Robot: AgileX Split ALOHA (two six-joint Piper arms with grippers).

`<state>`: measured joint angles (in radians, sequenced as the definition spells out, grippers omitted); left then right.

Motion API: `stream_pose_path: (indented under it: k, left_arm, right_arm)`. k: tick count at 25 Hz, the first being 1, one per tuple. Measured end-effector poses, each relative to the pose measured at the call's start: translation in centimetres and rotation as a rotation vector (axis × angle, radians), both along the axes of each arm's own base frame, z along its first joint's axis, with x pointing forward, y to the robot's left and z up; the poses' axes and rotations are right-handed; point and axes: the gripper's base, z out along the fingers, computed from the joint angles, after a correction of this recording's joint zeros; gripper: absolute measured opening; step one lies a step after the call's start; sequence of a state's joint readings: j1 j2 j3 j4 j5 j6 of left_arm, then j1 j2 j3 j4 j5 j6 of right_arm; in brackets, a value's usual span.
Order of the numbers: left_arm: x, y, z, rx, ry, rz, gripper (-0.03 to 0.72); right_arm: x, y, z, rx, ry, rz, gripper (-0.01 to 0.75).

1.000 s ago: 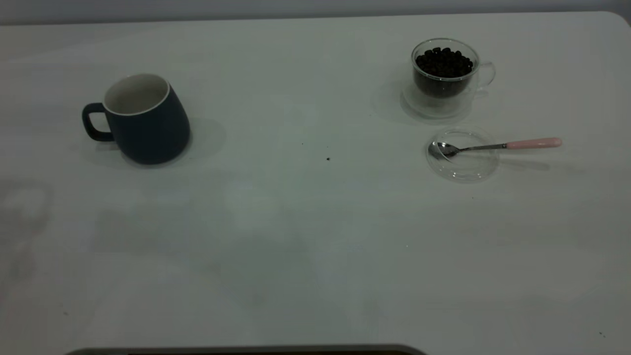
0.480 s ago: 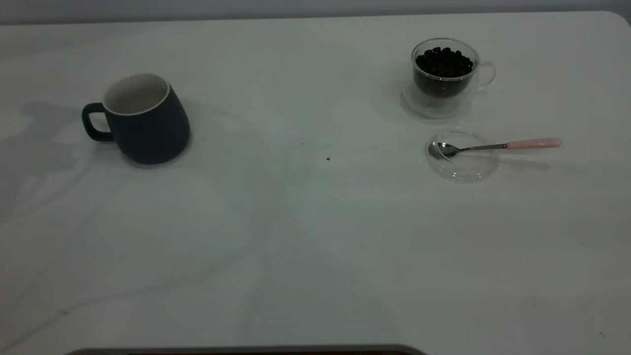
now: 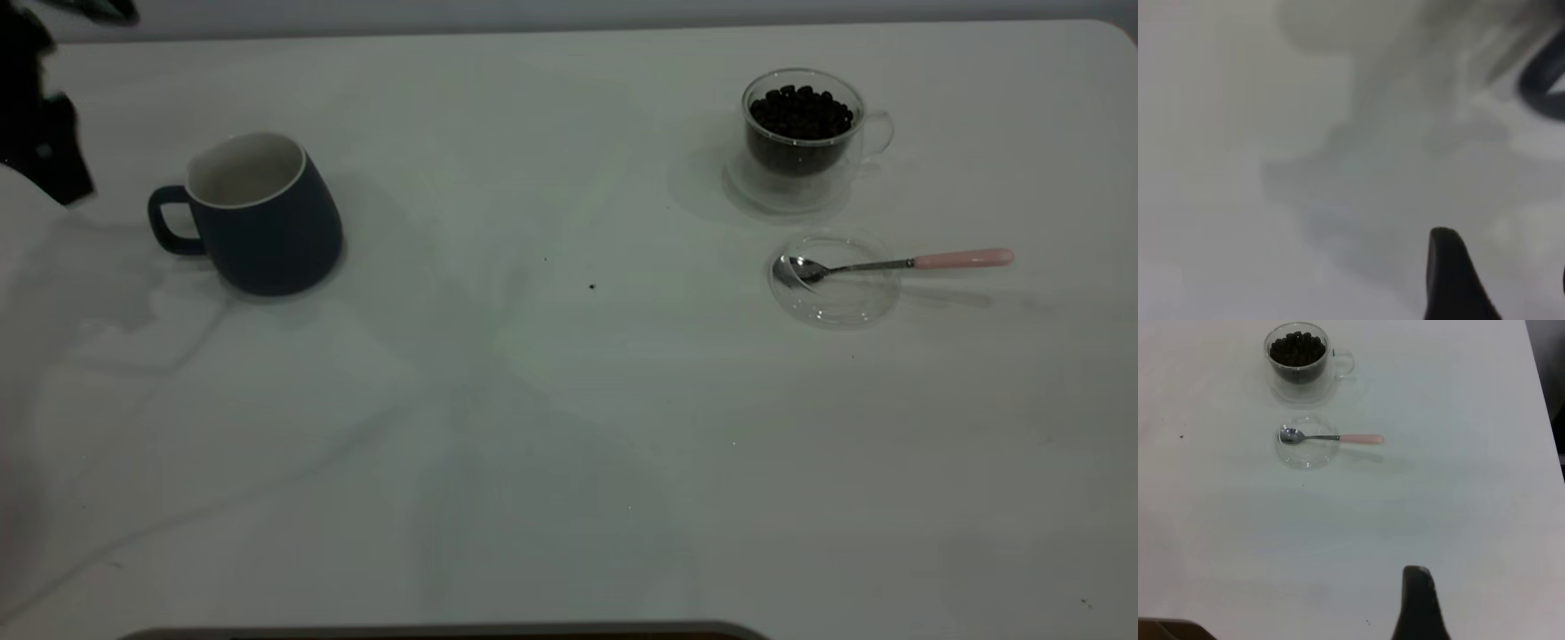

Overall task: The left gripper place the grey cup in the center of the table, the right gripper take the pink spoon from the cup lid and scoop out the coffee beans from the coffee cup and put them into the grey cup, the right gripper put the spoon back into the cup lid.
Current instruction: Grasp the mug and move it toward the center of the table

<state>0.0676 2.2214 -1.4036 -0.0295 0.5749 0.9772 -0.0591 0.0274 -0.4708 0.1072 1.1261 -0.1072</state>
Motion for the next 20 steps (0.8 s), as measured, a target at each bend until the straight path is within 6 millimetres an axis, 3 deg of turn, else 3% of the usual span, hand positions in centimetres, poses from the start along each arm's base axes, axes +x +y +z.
stream_pose_path:
  k: [5,11,20]
  left_arm:
    - [0.2,-1.2,-0.6,0.014,-0.013,-0.183,0.451]
    - [0.5,-1.4,-1.4,0.014,-0.036,-0.232,0.427]
    - [0.4,-3.3,-3.5,0.011,-0.006,-0.393,0.378]
  right_arm:
    - [0.0,0.0,0.0,0.000,0.000,0.000,0.578]
    - [0.0,0.0,0.0,0.000,0.000,0.000,0.578]
    - [0.0,0.0,0.0,0.000,0.000,0.000,0.578]
